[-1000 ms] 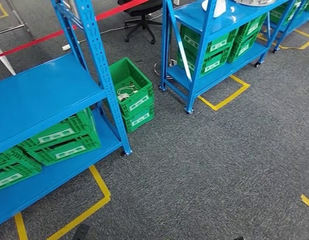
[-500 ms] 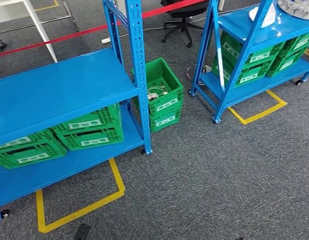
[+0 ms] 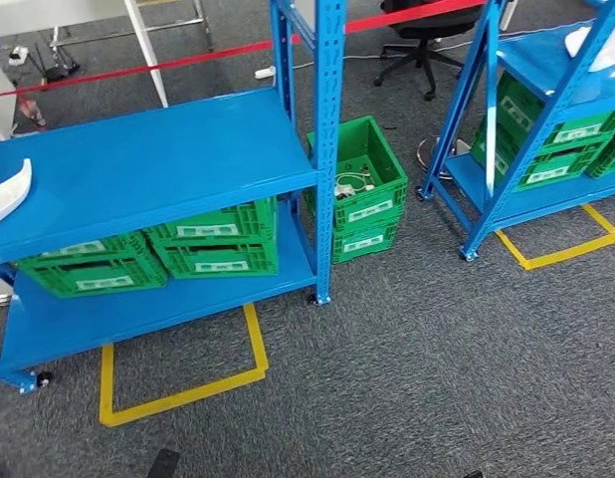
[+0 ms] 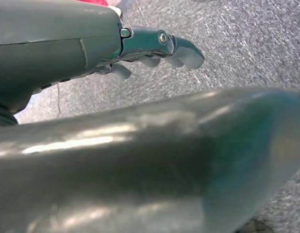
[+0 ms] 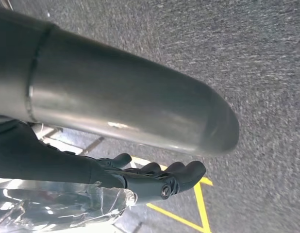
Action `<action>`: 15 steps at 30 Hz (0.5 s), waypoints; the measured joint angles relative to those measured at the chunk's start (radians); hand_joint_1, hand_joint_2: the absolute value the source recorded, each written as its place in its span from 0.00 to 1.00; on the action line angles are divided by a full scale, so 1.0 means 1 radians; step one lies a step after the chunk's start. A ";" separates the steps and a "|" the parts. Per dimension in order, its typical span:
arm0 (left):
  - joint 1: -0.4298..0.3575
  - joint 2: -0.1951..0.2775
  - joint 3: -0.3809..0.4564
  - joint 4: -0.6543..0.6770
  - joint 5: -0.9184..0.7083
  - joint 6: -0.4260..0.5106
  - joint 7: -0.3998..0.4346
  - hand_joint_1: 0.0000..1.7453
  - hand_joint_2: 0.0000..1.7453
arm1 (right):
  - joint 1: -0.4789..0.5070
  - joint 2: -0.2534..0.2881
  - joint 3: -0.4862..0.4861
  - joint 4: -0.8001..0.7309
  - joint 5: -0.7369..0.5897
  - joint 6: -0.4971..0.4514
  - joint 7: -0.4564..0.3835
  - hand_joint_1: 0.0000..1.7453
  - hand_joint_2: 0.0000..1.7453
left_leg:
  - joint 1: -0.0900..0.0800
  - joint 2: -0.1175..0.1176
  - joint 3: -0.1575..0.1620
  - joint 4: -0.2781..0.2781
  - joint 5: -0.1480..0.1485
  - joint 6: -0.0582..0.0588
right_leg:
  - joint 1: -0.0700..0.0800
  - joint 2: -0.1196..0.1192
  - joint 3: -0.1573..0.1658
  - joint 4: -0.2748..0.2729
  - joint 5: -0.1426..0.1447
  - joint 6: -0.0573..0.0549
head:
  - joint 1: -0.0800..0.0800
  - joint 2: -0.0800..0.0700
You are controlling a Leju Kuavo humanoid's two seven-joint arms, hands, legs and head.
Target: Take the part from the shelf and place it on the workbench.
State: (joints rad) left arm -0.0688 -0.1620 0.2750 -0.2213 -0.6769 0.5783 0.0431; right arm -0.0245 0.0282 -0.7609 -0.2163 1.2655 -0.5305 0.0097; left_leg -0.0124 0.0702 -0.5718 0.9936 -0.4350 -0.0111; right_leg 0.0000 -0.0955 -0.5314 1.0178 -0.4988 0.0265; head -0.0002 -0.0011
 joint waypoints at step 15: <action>0.001 -0.002 0.001 0.000 -0.004 0.001 -0.003 0.00 0.00 | 0.001 0.001 -0.001 0.002 -0.002 0.005 -0.001 0.00 0.00 | 0.013 -0.176 -0.006 -0.004 0.011 0.008 | -0.022 0.171 -0.005 0.009 -0.004 0.028 | 0.014 0.000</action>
State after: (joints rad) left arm -0.0675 -0.1636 0.2762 -0.2211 -0.6809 0.5796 0.0401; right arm -0.0240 0.0288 -0.7619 -0.2142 1.2638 -0.5251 0.0085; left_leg 0.0003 -0.1056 -0.5780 0.9901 -0.4244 -0.0032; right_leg -0.0216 0.0757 -0.5367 1.0268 -0.5030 0.0540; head 0.0141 -0.0011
